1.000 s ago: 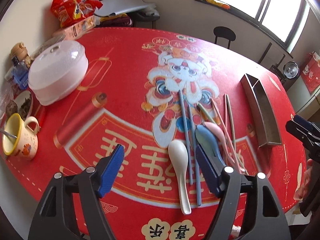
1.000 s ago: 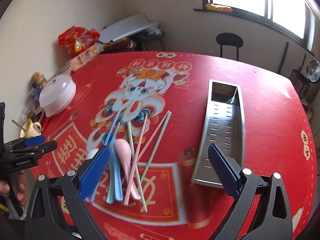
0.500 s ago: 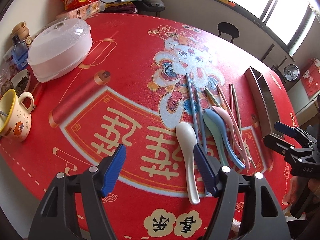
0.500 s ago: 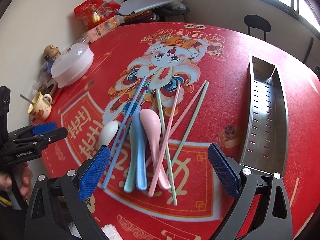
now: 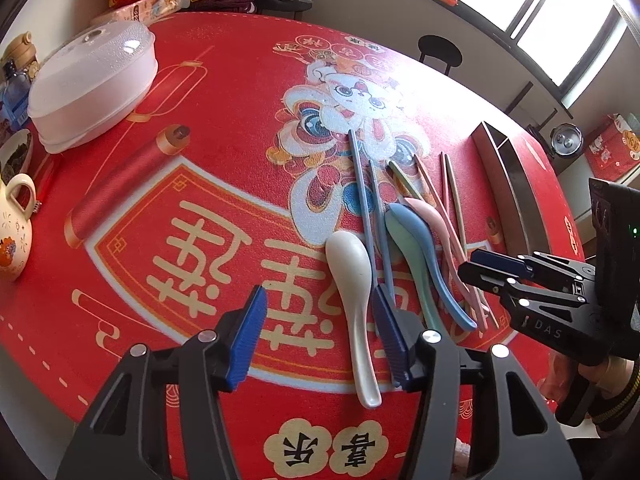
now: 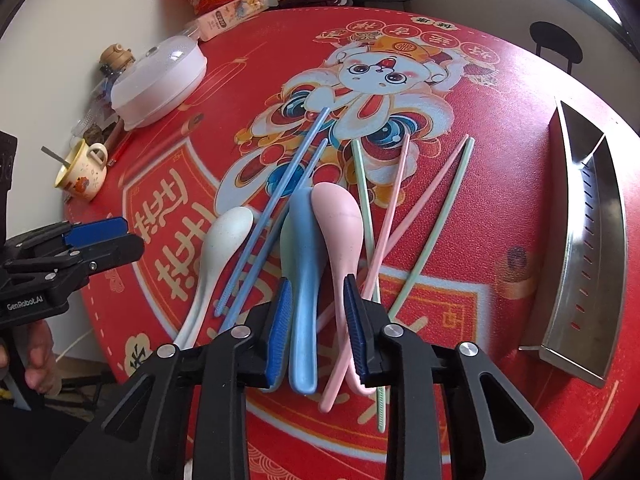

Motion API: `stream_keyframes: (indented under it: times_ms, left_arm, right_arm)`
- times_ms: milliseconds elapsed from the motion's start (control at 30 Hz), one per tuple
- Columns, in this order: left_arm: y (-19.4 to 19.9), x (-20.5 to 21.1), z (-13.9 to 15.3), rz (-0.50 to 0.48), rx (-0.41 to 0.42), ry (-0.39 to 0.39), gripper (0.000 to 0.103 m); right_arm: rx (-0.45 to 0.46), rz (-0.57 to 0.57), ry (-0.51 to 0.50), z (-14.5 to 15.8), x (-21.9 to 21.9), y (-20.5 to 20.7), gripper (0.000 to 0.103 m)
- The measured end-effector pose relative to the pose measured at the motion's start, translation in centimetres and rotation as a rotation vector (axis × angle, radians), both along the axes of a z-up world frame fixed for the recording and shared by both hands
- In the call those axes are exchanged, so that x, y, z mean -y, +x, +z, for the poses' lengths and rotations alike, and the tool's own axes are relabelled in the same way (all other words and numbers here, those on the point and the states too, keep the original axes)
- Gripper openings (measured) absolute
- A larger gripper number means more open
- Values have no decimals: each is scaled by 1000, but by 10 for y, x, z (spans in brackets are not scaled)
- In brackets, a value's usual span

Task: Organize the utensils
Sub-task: 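Close the right gripper on the pink spoon while the left gripper grasps the white spoon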

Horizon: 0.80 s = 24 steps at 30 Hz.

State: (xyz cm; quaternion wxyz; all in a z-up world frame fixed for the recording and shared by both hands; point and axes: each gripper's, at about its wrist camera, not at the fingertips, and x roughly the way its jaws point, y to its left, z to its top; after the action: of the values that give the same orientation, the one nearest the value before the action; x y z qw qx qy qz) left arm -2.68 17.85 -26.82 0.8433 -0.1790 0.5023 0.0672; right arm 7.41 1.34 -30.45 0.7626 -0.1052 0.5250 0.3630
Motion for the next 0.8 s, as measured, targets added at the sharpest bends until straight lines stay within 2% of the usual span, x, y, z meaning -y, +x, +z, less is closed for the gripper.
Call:
stream_keyframes:
  times_ms: [167,567,800]
  left_arm:
    - [2,-1,-9,0,-6,-34,49]
    - [18,7,-36,-45,-26,-96,41]
    - [25,10,-45,-66,-36,-119,39]
  right_arm:
    - [-6,-8,-9,-5,-1,2,18]
    - [9,-36,-93,-24,-11,11,18]
    - [8,-35,-101,-28,-12,11,17]
